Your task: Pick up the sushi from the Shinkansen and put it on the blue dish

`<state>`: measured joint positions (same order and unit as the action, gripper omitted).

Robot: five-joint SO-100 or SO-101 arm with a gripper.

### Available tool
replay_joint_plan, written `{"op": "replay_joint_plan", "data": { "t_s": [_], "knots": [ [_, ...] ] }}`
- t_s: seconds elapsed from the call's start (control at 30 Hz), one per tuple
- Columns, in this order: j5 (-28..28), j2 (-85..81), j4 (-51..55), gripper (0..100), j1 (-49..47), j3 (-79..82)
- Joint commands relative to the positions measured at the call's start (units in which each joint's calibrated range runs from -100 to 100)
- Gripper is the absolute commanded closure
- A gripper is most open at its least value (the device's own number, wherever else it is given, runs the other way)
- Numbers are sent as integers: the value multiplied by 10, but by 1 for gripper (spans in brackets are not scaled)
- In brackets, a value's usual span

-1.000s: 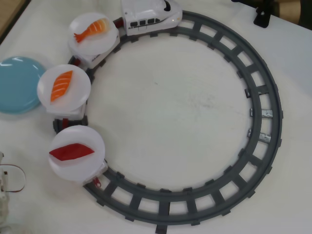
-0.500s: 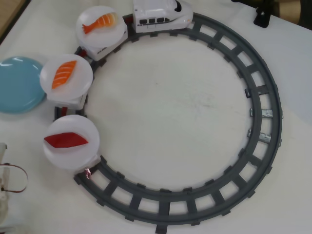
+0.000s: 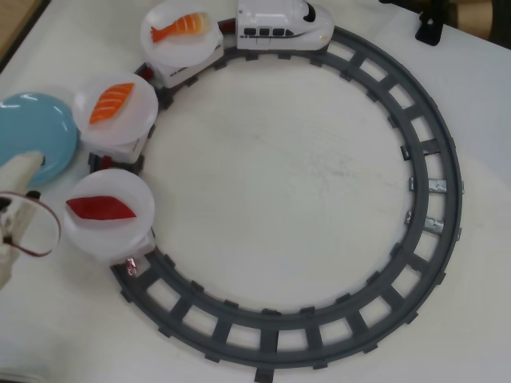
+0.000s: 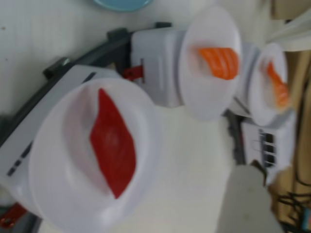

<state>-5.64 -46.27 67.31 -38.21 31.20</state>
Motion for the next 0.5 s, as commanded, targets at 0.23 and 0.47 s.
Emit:
{"op": "replay_joint_plan", "data": {
  "t_s": [0.23,0.47],
  "knots": [
    [-3,148,13,81,-31,-23],
    [-1,222,11,81,-24,-56]
  ]
}}
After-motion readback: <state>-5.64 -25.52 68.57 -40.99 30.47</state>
